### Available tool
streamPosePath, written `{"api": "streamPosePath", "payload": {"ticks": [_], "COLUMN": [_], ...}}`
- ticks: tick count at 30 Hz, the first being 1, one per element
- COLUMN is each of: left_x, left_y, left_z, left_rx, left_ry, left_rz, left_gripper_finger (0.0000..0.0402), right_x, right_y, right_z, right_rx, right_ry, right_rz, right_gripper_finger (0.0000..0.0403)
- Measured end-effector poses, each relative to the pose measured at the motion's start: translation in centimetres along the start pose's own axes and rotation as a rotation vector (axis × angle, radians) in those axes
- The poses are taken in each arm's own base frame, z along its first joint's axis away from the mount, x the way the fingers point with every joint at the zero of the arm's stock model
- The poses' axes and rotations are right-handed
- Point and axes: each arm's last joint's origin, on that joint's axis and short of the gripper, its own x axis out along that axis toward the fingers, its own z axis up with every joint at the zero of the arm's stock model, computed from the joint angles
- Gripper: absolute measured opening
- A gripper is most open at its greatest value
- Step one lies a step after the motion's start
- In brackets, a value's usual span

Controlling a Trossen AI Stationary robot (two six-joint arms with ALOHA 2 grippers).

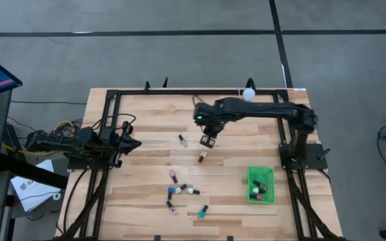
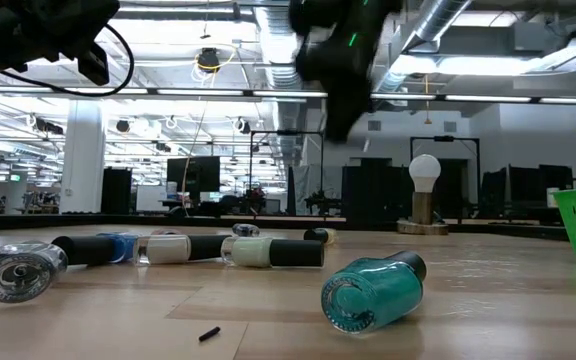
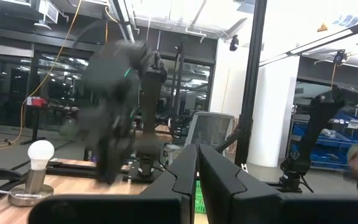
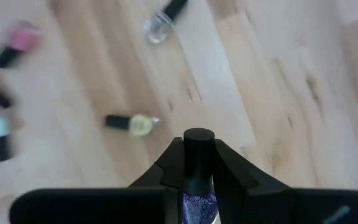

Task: Pick & Place Nail Polish
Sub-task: Put the purple nail polish into the green bin

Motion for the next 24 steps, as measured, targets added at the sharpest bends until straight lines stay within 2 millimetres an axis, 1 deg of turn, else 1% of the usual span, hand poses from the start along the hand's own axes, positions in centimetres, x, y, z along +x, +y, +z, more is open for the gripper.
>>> {"api": "streamPosePath", "payload": {"ticks": [2,6,8,11,15,18,21,24], "left_x": [0.0,0.0,0.0,0.0,0.0,0.0,0.0,0.0], "left_y": [0.0,0.0,0.0,0.0,0.0,0.0,0.0,0.0], "left_z": [0.0,0.0,0.0,0.0,0.0,0.0,0.0,0.0], "left_rx": [0.000,0.000,0.000,0.000,0.000,0.000,0.000,0.000], "left_ry": [0.001,0.001,0.000,0.001,0.000,0.001,0.001,0.001], "left_rz": [0.000,0.000,0.000,0.000,0.000,0.000,0.000,0.000], "left_gripper_finger": [0.0013,0.0013,0.0013,0.0013,0.0013,0.0013,0.0013,0.0013], "right_x": [-2.6,-6.6,-8.2,-9.7,-10.8,-11.1,-10.6,-9.4], "right_y": [0.8,2.8,4.0,5.9,7.7,9.0,10.0,10.8], "right_z": [-0.9,-3.5,-5.1,-7.4,-10.4,-12.1,-14.1,-16.5], "right_rx": [-0.002,0.022,0.029,0.027,0.048,0.058,0.067,0.081], "right_ry": [-0.042,-0.073,-0.077,-0.061,0.007,0.030,0.043,0.050], "right_rz": [-0.008,-0.034,-0.056,-0.093,-0.163,-0.212,-0.216,-0.215], "right_gripper_finger": [0.0042,0.0042,0.0041,0.0041,0.0041,0.0041,0.0041,0.0041]}}
